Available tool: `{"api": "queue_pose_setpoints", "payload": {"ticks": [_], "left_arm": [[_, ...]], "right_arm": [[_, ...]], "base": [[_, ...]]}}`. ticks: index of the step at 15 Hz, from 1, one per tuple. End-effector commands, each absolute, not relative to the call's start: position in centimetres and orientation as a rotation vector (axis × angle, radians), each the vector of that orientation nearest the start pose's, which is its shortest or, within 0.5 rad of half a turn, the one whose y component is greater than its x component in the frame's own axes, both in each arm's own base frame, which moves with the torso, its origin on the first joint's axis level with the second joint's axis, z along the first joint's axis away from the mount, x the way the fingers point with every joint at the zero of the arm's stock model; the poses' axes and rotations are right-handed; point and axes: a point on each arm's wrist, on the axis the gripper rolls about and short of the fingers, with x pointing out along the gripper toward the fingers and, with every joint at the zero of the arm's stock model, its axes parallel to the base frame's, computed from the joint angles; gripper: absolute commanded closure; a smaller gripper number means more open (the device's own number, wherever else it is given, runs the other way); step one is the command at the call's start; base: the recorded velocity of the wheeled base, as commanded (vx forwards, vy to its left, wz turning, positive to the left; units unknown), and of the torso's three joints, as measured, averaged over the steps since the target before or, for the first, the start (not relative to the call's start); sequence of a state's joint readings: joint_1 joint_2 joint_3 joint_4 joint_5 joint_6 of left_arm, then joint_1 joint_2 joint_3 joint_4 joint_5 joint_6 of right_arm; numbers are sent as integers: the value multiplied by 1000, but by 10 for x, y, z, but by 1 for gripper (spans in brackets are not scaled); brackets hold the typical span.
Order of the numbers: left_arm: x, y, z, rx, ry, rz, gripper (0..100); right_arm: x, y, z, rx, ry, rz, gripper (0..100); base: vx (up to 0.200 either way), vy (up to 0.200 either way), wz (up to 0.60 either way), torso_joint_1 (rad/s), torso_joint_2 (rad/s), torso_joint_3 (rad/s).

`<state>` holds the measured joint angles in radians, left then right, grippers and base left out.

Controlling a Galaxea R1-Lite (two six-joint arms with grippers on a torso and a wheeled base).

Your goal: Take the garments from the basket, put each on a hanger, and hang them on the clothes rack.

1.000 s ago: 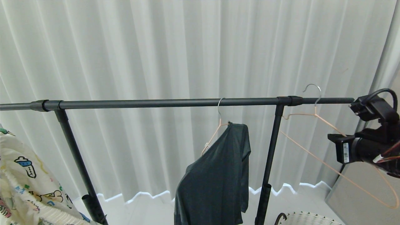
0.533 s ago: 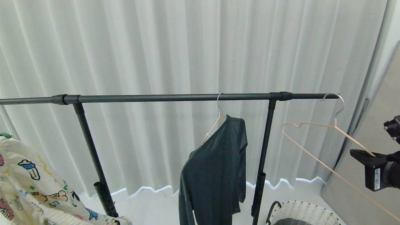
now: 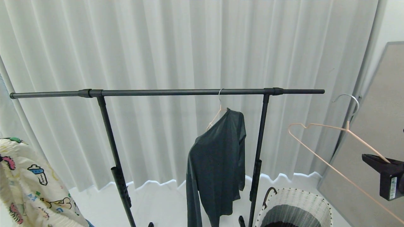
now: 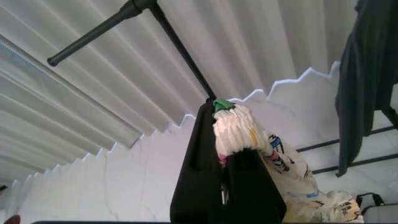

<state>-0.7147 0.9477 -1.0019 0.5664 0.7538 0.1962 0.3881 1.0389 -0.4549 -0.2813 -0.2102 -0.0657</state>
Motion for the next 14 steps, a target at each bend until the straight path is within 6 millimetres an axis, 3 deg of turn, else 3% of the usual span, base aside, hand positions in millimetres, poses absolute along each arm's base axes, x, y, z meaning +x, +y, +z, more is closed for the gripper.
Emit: {"api": "queue_pose_setpoints", "payload": {"ticks": [1, 6, 14], "left_arm": [[71, -41, 276, 543, 392, 2, 100], [73, -43, 275, 534, 380, 3, 100], [73, -43, 274, 536, 382, 2, 100]], "right_arm": [[121, 45, 195, -152, 275, 186, 100], [113, 41, 194, -151, 267, 191, 100], [94, 55, 199, -152, 215, 376, 100]], "base": [[0, 0, 0, 0, 0, 0], [0, 0, 0, 0, 0, 0], [0, 200, 0, 6, 4, 2]]}}
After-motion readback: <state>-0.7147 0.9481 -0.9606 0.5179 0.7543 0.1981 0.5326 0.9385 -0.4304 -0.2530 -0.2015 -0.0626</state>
